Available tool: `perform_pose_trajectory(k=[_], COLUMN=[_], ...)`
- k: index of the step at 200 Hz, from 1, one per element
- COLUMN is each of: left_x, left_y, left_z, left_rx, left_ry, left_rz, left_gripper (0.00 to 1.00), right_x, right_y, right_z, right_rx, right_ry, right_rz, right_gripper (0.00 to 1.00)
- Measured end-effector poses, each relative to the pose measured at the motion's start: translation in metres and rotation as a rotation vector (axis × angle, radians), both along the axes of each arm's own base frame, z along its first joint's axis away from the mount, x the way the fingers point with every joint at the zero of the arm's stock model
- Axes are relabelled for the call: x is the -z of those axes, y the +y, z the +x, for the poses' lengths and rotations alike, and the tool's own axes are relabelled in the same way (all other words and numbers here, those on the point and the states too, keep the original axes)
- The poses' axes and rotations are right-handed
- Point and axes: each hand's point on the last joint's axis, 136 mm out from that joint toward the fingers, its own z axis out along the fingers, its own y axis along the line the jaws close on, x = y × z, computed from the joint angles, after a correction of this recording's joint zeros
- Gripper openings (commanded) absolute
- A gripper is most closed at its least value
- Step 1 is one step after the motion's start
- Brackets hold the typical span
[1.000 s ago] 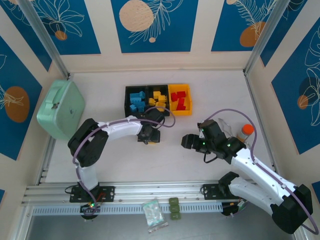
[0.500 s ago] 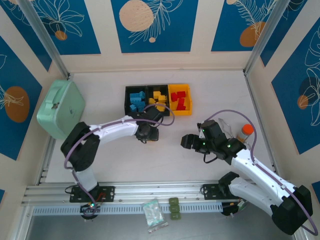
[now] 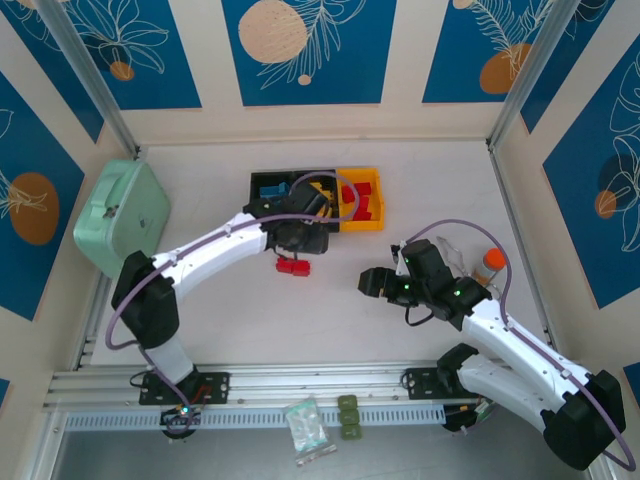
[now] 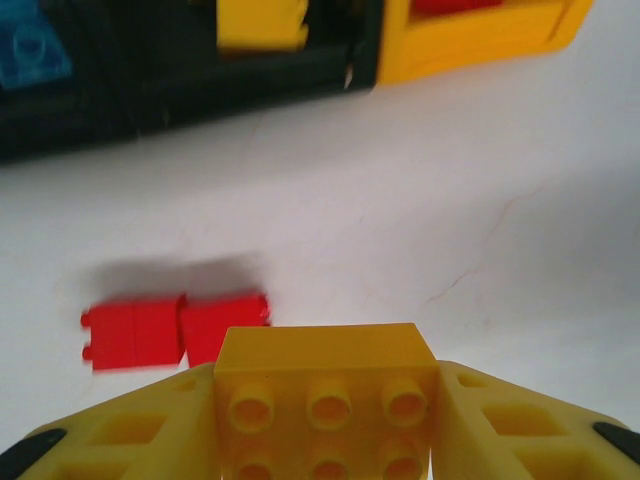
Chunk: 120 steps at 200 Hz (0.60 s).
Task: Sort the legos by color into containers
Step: Place the lego in the container.
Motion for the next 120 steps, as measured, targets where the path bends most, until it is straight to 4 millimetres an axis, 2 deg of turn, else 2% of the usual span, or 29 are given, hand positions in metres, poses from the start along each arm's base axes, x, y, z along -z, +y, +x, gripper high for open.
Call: perform_pose_trajectory(k=[21,41,72,120], left_x=[-0.013,-0.014,0.002,0.029], left_y=[-0.006,-0.007,-0.006,-0.007], left_z=[0.025,0.05,0.096,0.148], left_rx=[0.005,-0.002,-0.03,-0.056], left_ry=[-0.033,-0.046,-0.038,-0.02], left_rz=[-0.004,0.015,0.051,0.096], left_gripper=[0.48,0.48,0.48,0.48], right_x=[-0.002,-0.003,-0.004,-0.002], right_y=[0.0,0.0,0.0,0.0], right_z=[0.0,0.0,0.0,0.001], right_rx=[0.003,0.005,0.006,0.02], right_ry=[-0.004,-0.009,-0.009,-0.004], right_rz=[0.005,0.011,0.012,0.023], right_gripper=[0.72,0.72,0.72,0.72])
